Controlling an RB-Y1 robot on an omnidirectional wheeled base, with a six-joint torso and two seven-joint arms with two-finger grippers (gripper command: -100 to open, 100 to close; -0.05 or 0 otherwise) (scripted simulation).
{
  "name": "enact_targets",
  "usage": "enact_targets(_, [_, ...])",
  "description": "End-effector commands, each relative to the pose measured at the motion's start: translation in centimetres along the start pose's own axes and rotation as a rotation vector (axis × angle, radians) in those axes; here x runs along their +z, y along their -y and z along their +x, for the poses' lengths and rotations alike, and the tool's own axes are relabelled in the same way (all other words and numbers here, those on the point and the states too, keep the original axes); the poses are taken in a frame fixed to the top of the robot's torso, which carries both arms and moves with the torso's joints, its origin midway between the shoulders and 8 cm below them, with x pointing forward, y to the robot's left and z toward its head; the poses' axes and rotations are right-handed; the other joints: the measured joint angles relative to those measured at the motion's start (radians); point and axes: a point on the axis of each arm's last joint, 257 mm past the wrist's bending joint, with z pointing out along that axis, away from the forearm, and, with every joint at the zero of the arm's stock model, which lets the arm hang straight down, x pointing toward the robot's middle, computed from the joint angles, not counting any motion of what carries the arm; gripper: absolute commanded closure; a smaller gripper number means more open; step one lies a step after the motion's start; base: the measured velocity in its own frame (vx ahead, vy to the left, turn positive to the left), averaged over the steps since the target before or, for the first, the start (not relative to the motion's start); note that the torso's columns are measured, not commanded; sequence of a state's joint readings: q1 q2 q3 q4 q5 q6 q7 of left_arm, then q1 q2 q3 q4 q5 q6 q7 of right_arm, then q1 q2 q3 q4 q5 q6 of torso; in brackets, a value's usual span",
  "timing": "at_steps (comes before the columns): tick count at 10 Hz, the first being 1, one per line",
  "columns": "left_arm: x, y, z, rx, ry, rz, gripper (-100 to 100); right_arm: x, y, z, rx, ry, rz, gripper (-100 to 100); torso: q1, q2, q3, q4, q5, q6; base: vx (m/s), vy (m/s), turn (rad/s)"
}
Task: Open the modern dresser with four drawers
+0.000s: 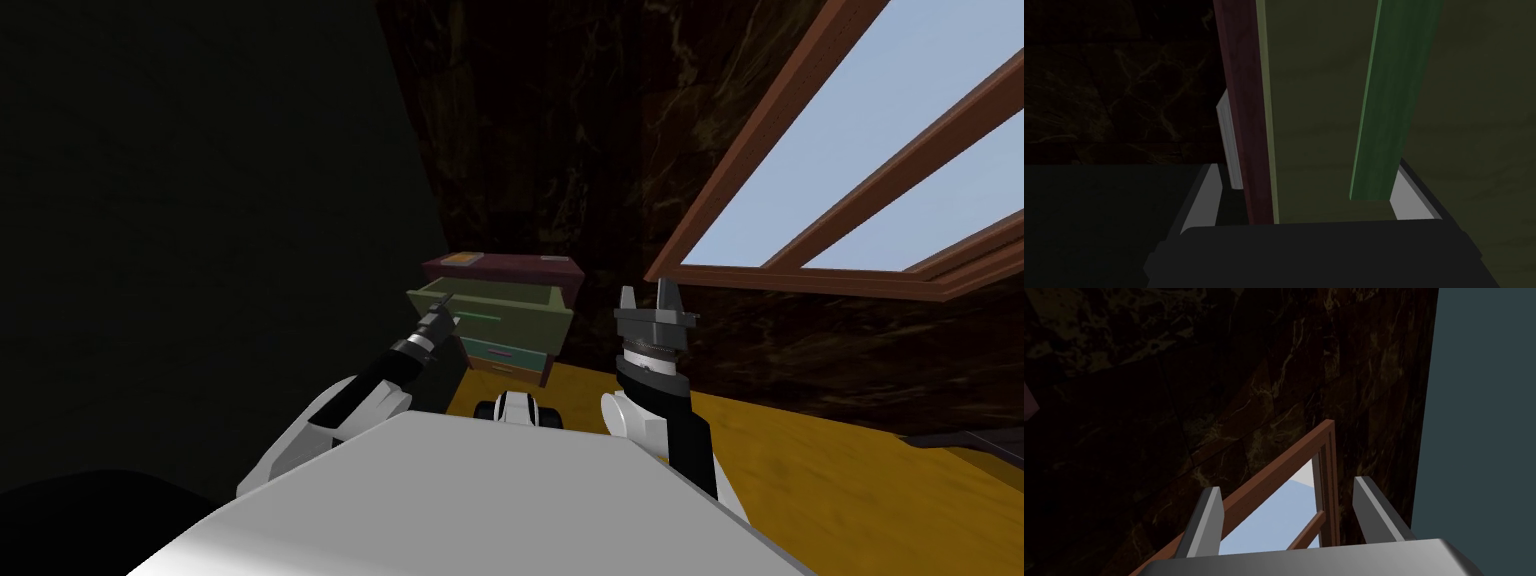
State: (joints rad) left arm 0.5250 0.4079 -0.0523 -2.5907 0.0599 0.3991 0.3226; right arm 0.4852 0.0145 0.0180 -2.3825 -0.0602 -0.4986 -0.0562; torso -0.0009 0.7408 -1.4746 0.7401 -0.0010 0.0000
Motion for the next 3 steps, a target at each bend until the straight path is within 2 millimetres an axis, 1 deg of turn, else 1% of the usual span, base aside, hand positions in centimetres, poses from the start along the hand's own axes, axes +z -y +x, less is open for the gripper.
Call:
enact_targets(1, [0.0, -0.1, -0.02, 0.0, 0.001, -0.002, 0, 0.0, 0.0, 0.0, 0.0, 0.0, 0.0, 0, 0.0, -0.001, -0.001, -0.001, 0.0, 0.0, 0.0, 0.0, 0.0])
enact_targets(3, [-0.01, -0.2, -0.05, 0.0, 0.001, -0.005, 0, 0.0, 0.0, 0.0, 0.0, 0.0, 0.0, 0, 0.0, -0.002, -0.001, -0.002, 0.001, 0.0, 0.0, 0.0, 0.0])
